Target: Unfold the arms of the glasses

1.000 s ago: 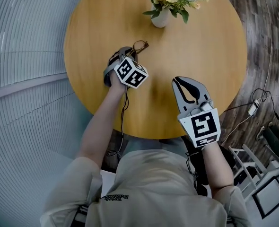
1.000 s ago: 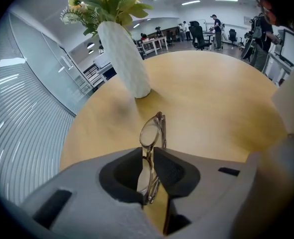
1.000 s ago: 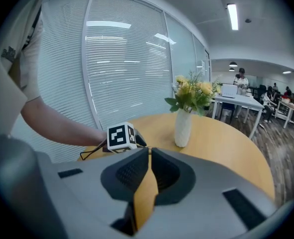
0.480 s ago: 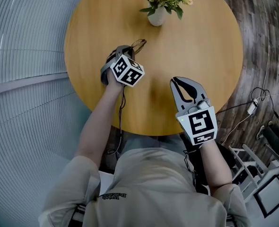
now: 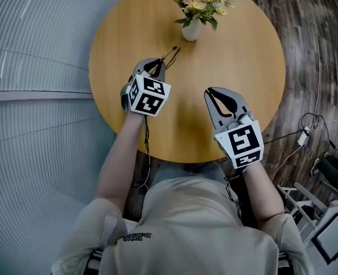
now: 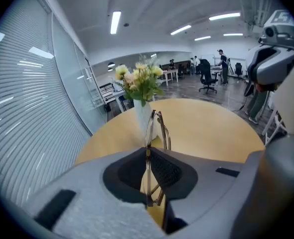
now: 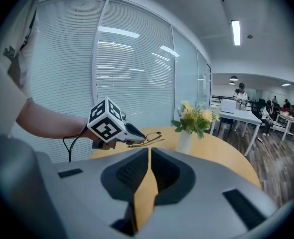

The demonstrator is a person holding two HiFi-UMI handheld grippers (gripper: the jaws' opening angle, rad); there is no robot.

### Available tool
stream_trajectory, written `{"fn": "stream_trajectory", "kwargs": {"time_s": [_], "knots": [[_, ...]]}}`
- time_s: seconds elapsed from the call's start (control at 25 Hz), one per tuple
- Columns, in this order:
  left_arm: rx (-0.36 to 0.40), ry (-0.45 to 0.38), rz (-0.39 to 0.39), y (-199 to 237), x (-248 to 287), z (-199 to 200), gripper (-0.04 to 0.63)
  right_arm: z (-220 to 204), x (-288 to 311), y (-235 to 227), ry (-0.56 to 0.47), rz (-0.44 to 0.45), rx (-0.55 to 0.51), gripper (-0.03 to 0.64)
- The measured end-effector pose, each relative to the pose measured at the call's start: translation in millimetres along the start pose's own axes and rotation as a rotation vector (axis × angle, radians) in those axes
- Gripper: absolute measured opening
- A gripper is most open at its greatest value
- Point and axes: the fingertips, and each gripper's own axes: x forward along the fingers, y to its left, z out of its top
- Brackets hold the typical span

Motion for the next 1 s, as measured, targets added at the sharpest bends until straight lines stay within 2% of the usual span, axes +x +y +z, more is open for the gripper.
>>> {"fn": "stream_trajectory", "kwargs": {"time_s": [0.2,0.52,0.72,1.0], "knots": [[-0.056,-0.126,0.019,4.2,-57.7,36.8,0.041,40.8,-14.6,4.3,-0.076,-0.013,-0.045,0.038],[-0.077,-0.324,0.074,11.3,-153.2,100.6,0.041,110.1,-54.1,-8.2,-0.21,-0.068,-0.098,0.037],[-0.123,-0.442,0.108,9.1,-202.0,127.7,0.041,144.7,-76.8,-13.2,-0.281,-0.098,-0.114,0.037],[-0.125,-0.603,0.16,16.6,-265.0,163.0,0.041,185.4,-108.4,2.0,-0.378,-0.095,-0.163,0.037]]}}
